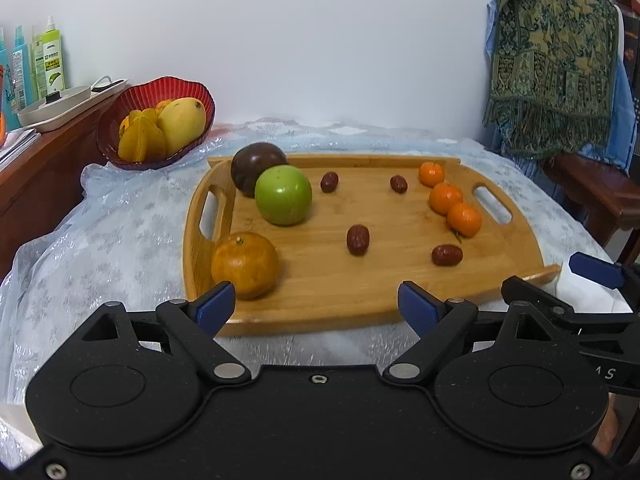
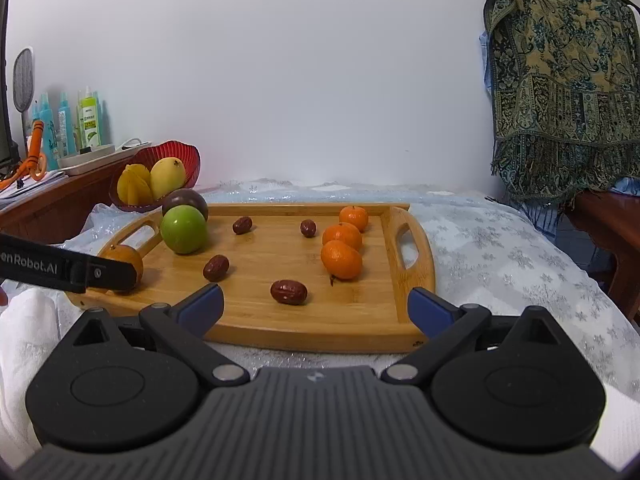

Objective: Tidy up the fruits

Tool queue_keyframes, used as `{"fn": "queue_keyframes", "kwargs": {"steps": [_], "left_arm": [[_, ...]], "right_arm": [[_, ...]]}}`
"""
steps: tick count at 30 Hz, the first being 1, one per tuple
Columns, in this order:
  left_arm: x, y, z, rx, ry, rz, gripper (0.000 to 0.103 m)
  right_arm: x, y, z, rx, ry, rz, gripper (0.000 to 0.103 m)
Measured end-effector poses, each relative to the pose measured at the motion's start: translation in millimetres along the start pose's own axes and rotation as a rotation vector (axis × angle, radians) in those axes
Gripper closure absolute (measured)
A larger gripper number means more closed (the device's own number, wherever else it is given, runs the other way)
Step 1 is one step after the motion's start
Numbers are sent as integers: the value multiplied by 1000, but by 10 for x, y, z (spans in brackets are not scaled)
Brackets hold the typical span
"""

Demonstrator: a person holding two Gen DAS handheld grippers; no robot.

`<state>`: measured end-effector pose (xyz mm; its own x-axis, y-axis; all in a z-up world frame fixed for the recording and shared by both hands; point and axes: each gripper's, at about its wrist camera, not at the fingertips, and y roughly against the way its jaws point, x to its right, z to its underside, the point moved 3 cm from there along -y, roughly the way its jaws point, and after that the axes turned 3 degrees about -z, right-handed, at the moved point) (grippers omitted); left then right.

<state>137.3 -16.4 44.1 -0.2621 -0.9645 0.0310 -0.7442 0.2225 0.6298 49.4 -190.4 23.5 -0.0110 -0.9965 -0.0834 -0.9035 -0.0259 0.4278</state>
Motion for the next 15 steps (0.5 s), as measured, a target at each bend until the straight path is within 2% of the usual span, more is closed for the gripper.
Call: {"fn": "queue_keyframes", "kwargs": {"steps": [15], "left_arm": [[-50, -106, 359, -31, -13, -20, 15]], "right_arm": [[-147, 54, 206, -35, 23, 23, 0]]}}
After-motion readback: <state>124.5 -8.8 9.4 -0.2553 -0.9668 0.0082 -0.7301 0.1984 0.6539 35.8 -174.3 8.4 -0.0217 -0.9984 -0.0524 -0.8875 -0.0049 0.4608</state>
